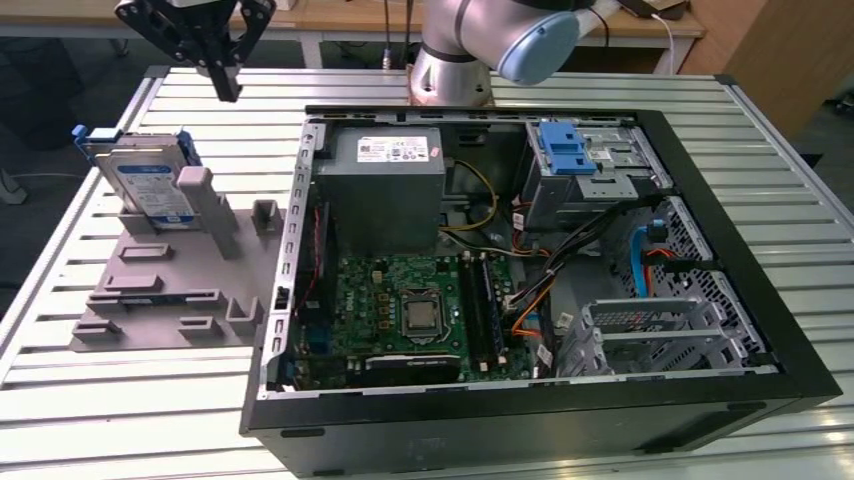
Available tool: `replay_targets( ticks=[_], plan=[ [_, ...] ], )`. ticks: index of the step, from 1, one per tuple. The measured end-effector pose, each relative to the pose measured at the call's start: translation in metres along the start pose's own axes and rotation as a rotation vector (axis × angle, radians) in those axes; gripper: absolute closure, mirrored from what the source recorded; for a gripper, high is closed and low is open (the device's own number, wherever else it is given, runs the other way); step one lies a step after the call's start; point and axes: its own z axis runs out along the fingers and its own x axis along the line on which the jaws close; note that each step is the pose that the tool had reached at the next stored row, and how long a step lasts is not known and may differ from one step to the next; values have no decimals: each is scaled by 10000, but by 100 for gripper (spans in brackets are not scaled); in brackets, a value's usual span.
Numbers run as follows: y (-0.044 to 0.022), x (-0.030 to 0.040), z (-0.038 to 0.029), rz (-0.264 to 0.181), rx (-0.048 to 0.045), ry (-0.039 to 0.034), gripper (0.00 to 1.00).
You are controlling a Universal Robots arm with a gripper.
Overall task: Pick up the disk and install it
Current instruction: 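Reach for the disk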
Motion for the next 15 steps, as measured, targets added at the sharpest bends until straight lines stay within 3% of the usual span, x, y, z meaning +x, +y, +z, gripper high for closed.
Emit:
replay_targets(
  ticks=[15],
  plan=[
    [30, 162, -1, -1, 0, -1, 89]
  ],
)
